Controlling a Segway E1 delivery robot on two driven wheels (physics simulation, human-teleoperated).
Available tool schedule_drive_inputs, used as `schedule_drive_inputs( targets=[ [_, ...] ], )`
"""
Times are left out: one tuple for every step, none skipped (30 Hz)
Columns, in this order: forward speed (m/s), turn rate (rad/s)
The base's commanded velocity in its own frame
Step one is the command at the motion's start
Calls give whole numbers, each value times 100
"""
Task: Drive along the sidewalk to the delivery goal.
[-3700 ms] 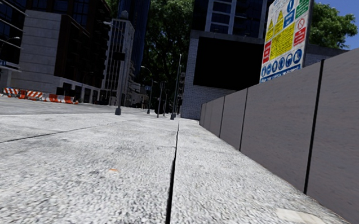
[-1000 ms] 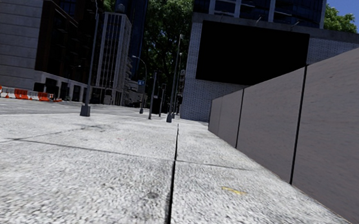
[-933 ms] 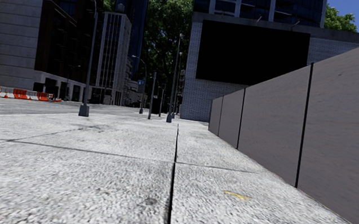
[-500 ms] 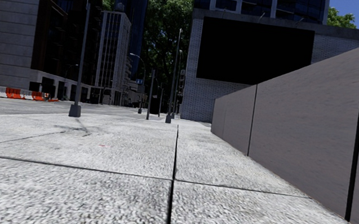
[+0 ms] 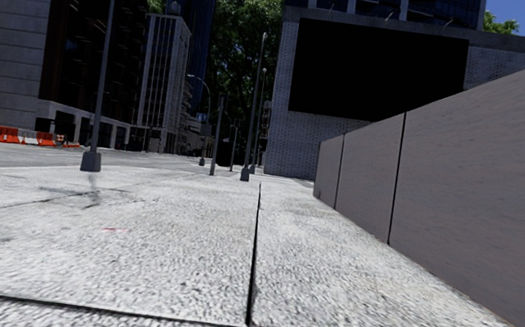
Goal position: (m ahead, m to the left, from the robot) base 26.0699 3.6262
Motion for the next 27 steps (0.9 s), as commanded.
schedule_drive_inputs(
  targets=[
    [200, 0],
    [200, 0],
    [200, 0],
    [200, 0],
    [200, 0],
    [200, 0],
    [200, 0],
    [200, 0],
    [200, 0],
    [200, 0],
    [200, 0],
    [200, 0],
    [200, 0],
    [200, 0],
    [200, 0],
    [200, 0],
    [200, 0],
    [200, 0],
    [200, 0],
    [200, 0],
    [200, 0],
    [200, 0],
    [200, 0],
    [200, 0],
    [200, 0],
    [200, 0],
    [200, 0]
  ],
)
